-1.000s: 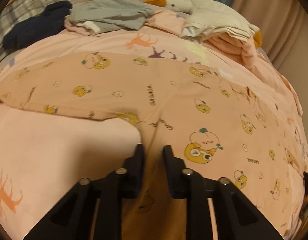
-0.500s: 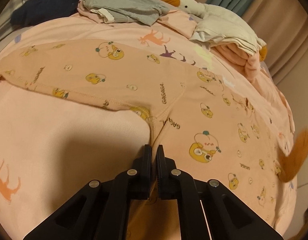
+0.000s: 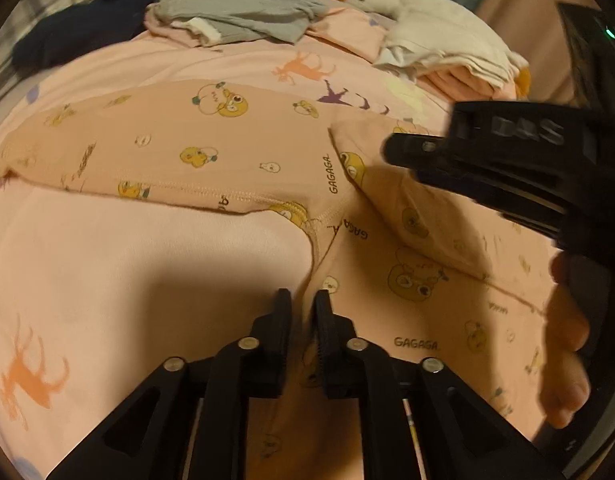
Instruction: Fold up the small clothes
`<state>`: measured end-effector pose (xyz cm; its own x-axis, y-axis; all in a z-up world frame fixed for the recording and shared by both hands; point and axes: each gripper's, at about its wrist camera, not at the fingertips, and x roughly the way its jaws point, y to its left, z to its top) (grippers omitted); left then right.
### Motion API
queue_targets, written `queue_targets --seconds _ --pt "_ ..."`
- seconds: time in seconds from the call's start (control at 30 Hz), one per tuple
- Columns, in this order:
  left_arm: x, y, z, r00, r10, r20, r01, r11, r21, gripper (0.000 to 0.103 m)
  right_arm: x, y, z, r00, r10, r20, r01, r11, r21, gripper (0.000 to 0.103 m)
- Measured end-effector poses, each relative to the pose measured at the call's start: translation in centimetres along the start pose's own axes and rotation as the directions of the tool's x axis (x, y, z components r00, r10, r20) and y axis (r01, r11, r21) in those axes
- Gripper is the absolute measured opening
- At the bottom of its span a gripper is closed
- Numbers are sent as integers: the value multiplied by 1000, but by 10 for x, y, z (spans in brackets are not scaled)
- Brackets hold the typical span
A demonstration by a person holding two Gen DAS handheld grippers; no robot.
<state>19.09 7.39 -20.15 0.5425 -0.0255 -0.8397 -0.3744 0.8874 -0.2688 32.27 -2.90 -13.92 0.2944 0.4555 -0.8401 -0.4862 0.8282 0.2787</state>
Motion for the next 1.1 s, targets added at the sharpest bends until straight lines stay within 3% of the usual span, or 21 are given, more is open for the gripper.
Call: queue_targets --seconds 0.07,0.13,0.23,0.3,0.37,0.43,0.57,0.63,0.7,0.77,0.8,0.87,0.97,1.1 --pt "-2 0 2 1000 23 0 -23 1000 18 25 -23 -14 -2 997 -56 48 57 998 -6 63" --pt "-9 6 5 999 46 11 -46 999 -16 39 -55 -35 -4 990 -83 117 84 996 1 77" --pt "-25 25 12 997 25 72 -17 994 -110 41 -87 -72 -11 972 -162 171 156 987 47 77" --pt "-32 39 17 993 26 114 -8 987 -160 44 -95 -102 -20 966 -198 167 175 974 144 74" --pt "-33 52 20 991 95 98 -72 975 -209 44 -90 -128 -28 977 -177 123 144 961 237 54" --pt "-32 60 17 989 134 65 -115 963 -242 44 -65 -136 -31 988 -148 49 129 951 282 41" --pt "-35 71 12 997 19 76 6 946 -323 44 -9 -101 -21 999 -52 13 47 966 256 31" --pt "-37 76 10 996 3 91 29 936 -352 44 17 -61 -6 999 -27 25 22 983 184 32" --pt "-35 75 11 996 40 86 -6 933 -359 44 45 -13 4 1000 -23 -14 24 996 91 32" --pt "-30 72 16 996 49 73 -22 944 -329 44 55 23 4 998 58 -39 -57 998 31 33" --pt "-27 73 19 997 47 67 -23 947 -321 44 56 40 3 986 155 -56 -155 988 0 34" --pt "-26 79 21 998 42 53 -23 948 -319 44 47 60 0 986 156 -51 -159 984 -75 40" --pt "-32 91 22 998 36 54 -16 940 -342 44 24 52 -1 995 104 -12 -104 988 -117 41" --pt "-43 109 22 996 36 80 -2 925 -380 44 -32 -30 -16 997 -50 61 50 999 2 53"
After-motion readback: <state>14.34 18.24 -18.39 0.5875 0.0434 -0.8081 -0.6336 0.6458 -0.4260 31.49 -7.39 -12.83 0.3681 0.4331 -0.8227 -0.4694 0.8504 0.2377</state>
